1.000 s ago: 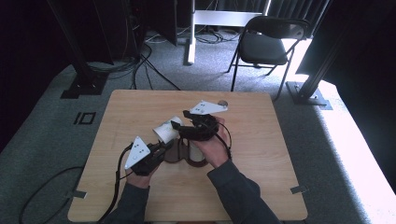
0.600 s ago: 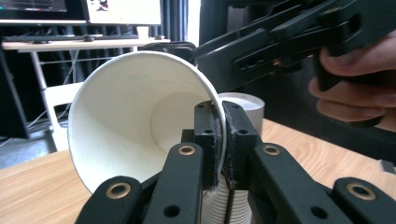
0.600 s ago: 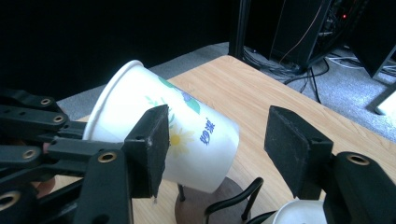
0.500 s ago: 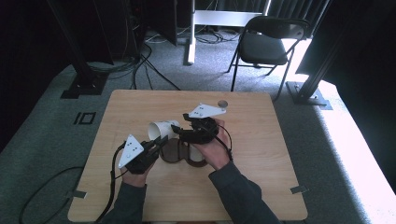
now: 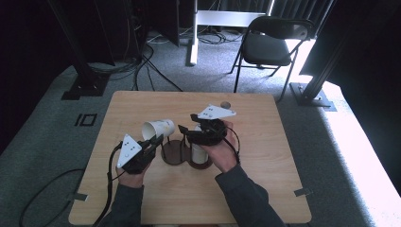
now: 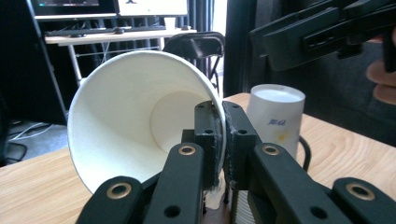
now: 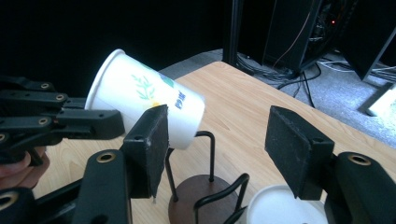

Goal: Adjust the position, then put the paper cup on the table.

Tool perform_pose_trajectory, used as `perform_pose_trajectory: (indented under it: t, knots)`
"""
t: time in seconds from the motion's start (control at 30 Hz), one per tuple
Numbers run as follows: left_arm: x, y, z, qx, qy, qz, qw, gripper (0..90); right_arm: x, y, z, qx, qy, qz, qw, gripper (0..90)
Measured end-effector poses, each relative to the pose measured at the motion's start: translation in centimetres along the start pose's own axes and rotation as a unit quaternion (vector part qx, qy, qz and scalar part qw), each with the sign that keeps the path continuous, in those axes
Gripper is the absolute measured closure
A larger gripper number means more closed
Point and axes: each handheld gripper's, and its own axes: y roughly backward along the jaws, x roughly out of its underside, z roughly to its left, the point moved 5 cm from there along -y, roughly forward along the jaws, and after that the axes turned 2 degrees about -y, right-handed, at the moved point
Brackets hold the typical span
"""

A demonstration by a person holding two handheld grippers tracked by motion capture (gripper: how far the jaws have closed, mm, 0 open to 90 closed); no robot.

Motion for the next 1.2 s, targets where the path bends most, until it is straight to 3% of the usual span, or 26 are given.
perform_pose_trajectory:
  t: [0.63,1.2]
  knots:
    - [0.1,0.1,1.1,-0.032,-0.002,0.029,0.9991,86.3,0.6,2.0,-2.0,0.028,-0.008,-0.009,0.9995,38.6]
    - [0.3,0.3,2.0,-0.043,-0.005,0.049,0.9979,86.3,1.6,3.2,-3.6,0.046,-0.018,-0.007,0.9988,37.7]
